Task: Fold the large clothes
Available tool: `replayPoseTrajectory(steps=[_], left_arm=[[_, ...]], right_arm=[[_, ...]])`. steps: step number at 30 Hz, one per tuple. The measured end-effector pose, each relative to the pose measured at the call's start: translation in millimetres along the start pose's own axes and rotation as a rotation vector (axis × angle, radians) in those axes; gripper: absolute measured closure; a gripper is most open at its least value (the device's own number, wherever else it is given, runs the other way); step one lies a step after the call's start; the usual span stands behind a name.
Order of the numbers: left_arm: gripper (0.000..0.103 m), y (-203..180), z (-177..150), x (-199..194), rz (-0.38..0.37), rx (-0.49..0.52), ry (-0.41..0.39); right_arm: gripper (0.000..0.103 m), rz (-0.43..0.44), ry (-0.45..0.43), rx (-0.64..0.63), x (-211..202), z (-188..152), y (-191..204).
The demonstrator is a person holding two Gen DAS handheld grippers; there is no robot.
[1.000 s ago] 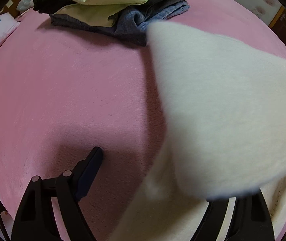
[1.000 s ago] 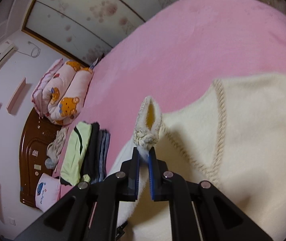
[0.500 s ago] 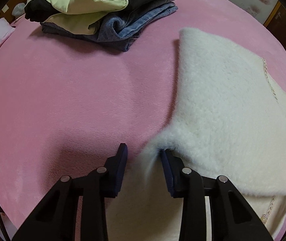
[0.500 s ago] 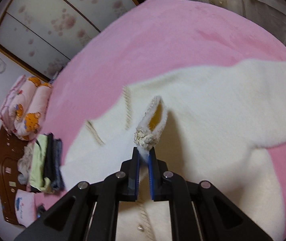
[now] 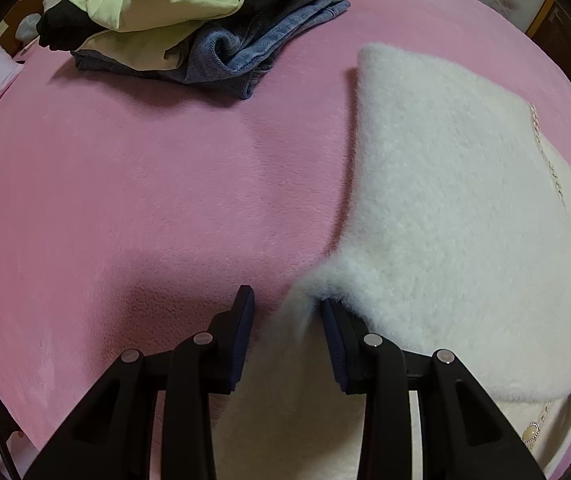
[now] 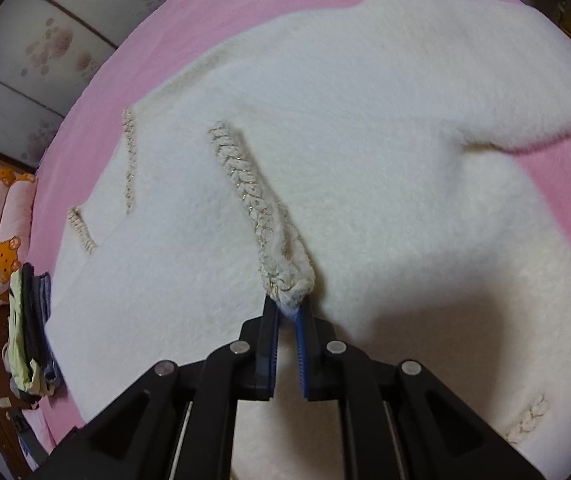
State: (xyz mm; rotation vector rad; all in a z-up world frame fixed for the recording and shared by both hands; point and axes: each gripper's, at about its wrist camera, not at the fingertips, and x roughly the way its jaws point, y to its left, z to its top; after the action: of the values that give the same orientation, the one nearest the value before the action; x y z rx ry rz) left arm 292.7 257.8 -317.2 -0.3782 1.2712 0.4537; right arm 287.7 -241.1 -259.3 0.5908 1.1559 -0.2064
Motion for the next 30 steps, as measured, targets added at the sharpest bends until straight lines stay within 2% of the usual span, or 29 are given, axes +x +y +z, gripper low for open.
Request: replayPoseTrajectory(steps=[4,5,9,13,16,19,22,24,27,29,30], left_arm=[[0.07,-3.9,1.5,-1.3,-0.012,0.017,0.016],[0.07,-5.2,5.1,2.9,-0.016,0.025,0.02],[0.069,1.3,9.7,11.4,-0.031,0.042,0.024],[0.069,-7.4,8.5,-2.5,-0.01,0.114,0.003],[0.068,-16.4,5.8,-15.4,-0.019,0.191,-0.019],[0.065,-27.1,0.3,-31.7,-0.053,0.276,-0.044],[0.052,-40.1,-6.9,-50.9,-0.123,0.36,-0.076],[0.052,-51.5,-8.5,-61.5,-0.207,0.414,-0.089],[0.052,-70.6,-4.2,-63.5,-0.336,0.443,-0.069],[0.053,-85.7,2.3,-50.2,-0.416,0.439,-0.007],[0.055,-93.9,0.7,-41.5,-0.433,0.439,0.023]], right_arm=[[0.096,-0.029,-0.066,-0.066,-3.3,6.5,13.3],[0.095,-0.04,-0.065,-0.074,-2.4,8.9,16.2],[0.094,-0.033,-0.011,0.04,1.2,13.4,6.8],[0.09,-0.05,0.012,0.067,-4.2,10.9,4.2],[0.09,-0.079,-0.031,0.062,-21.0,-0.8,7.2],[0.09,-0.051,-0.114,0.085,-45.8,-18.7,4.5],[0.09,0.01,-0.181,0.094,-64.8,-44.6,7.4],[0.09,0.062,-0.19,0.061,-66.6,-59.9,14.3],[0.09,0.153,-0.124,-0.037,-50.8,-76.9,38.0],[0.09,0.223,-0.07,-0.105,-35.7,-84.0,64.7],[0.09,0.258,-0.042,-0.153,-28.4,-90.3,78.9]])
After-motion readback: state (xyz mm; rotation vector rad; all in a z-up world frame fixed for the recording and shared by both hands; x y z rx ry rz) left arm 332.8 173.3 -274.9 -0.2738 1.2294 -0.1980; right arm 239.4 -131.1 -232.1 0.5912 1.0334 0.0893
